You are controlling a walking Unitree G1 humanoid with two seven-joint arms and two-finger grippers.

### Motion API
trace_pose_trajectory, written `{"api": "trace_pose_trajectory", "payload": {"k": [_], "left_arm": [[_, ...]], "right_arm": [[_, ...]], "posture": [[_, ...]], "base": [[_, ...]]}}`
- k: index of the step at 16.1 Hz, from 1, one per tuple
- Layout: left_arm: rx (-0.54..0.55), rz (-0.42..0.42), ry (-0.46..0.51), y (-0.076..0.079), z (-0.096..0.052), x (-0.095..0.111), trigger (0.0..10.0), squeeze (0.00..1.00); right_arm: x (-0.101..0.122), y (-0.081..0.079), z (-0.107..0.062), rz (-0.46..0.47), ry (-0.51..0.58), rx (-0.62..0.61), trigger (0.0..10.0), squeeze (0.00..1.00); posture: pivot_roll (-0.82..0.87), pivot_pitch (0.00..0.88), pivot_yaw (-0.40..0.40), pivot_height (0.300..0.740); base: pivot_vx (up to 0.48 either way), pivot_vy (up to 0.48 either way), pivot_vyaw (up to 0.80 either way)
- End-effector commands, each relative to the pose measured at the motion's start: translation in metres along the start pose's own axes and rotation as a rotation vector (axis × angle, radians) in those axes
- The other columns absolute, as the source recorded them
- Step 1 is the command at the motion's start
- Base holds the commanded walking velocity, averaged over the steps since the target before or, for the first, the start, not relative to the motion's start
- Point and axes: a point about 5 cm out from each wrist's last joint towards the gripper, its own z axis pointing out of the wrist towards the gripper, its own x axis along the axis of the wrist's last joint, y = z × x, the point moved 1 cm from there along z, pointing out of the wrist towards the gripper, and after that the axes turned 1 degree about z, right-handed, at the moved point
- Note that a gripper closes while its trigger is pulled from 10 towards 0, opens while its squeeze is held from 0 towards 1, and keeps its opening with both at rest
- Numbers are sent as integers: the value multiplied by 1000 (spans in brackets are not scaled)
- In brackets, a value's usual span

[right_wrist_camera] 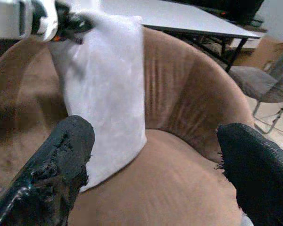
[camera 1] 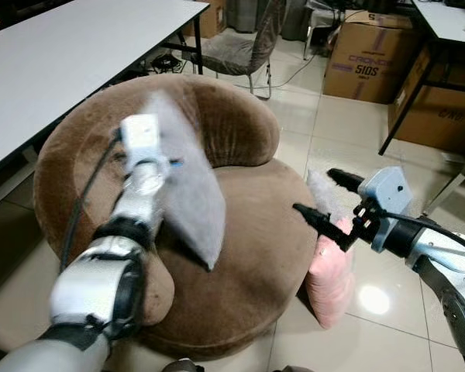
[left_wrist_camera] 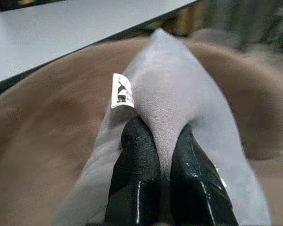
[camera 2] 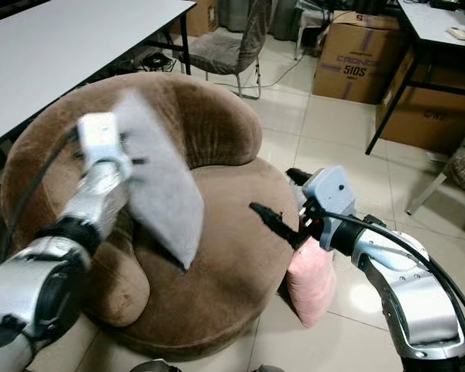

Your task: Move the pillow to the sofa from floor

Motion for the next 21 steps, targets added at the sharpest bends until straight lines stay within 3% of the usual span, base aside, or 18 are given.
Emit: {"api": "trace_pose_trajectory", "payload": {"k": [1, 4, 6, 8, 11, 13, 14, 15, 16, 18, 20, 21], "left_arm": [[64, 33, -72, -14, -3, -22, 10000, 0], [119, 216, -238, -36, -13, -63, 10000, 0], [146, 221, -277, -44, -15, -70, 10000, 0], [154, 198, -245, -49, -10, -60, 10000, 0], [127, 281, -178, -50, -1, -36, 10000, 0], [128, 299, -221, -54, 1, -33, 10000, 0], [106, 254, -240, -56, 3, -31, 10000, 129], [105, 253, -238, -58, 3, -30, 10000, 796], [76, 237, -235, -60, 3, -31, 10000, 1000], [70, 266, -207, -72, 4, -28, 10000, 1000], [27, 182, -66, -75, 7, -5, 10000, 1000], [-55, 144, 32, -69, 6, 10, 10000, 1000]], "right_arm": [[-1, -3, 0, 10, -10, 26, 10000, 0], [-5, -8, 1, 20, -36, 69, 10000, 0], [-6, -12, 2, 29, -46, 118, 10000, 0], [-6, -17, 3, 43, -49, 173, 10000, 0], [-3, -24, 1, 138, -50, 288, 10000, 0], [-7, -32, -5, 158, -101, 389, 10000, 0], [-10, -36, -9, 157, -131, 431, 10000, 0], [-12, -36, -10, 158, -140, 437, 10000, 0], [-12, -36, -9, 163, -141, 437, 10000, 0], [-13, -35, -10, 157, -156, 430, 10000, 0], [-18, -29, -12, 176, -183, 391, 10000, 0], [-17, -27, -12, 190, -179, 358, 10000, 0]], "posture": [[-117, 0, 21, 740], [-101, 0, 2, 740], [-99, 0, -1, 740], [-95, 0, -5, 740], [-91, 0, -10, 740], [-89, 0, -11, 740], [-87, 0, -11, 740], [-87, 0, -11, 740], [-84, 0, -8, 740], [-84, 0, -8, 740], [-76, 0, -13, 740], [-76, 0, -13, 740]], "base": [[0, 0, 0], [0, 0, 0], [0, 0, 0], [0, 0, 0], [0, 0, 0], [0, 0, 0], [0, 0, 0], [0, 0, 0], [0, 0, 0], [0, 0, 0], [0, 0, 0], [0, 0, 0]]}}
